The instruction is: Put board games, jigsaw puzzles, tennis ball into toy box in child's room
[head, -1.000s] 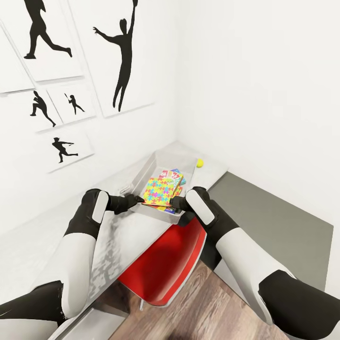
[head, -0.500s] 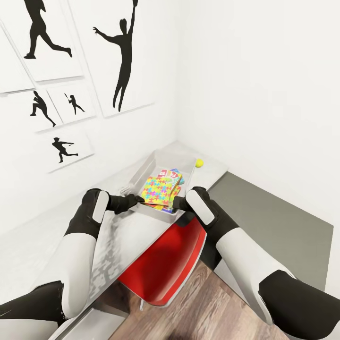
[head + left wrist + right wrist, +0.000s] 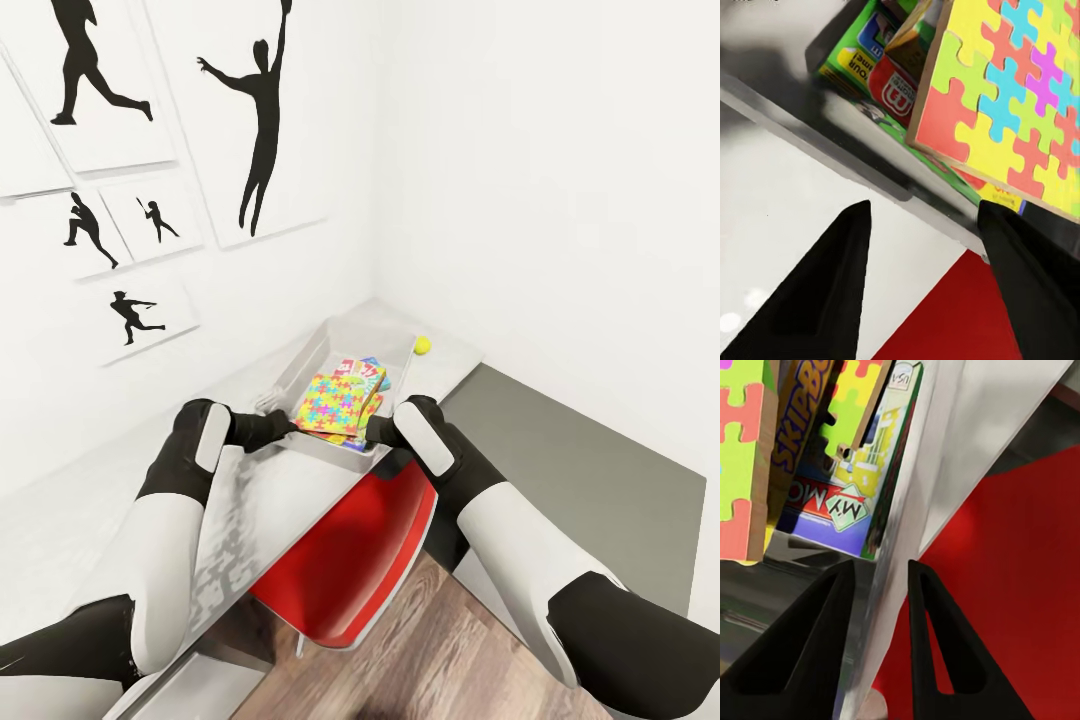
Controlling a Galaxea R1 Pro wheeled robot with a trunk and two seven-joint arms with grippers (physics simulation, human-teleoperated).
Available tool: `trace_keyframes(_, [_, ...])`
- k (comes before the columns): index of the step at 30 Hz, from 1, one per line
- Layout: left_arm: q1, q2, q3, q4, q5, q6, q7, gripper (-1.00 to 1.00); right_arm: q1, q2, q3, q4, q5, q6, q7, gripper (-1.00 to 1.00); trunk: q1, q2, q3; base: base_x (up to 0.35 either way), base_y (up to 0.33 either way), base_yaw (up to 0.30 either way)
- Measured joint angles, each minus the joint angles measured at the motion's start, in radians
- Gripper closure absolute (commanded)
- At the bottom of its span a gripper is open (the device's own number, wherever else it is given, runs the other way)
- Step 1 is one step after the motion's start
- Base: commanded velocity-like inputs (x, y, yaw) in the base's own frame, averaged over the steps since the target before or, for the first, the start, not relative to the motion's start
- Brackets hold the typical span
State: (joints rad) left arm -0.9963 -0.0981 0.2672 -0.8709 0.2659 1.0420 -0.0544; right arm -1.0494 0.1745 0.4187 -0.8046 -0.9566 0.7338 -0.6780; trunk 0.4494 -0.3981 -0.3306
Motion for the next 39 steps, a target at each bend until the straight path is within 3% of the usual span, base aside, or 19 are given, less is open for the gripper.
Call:
trace_keyframes(7, [0.000, 0.003, 0.000, 0.000, -0.030, 0.000, 0.002, 1.00, 0.000, 0.000, -0.001, 0.000, 0.003, -0.002, -0.002, 1.00, 0.000, 0.000, 0.000, 0.000, 0.000, 0.000])
trace_keyframes(39, [0.000, 0.003, 0.006, 0.000, -0.023, 0.000, 0.000, 1.00, 0.000, 0.000, -0.001, -0.001, 0.004, -0.003, -0.002, 1.00, 0.000, 0.000, 0.000, 0.000, 0.000, 0.000])
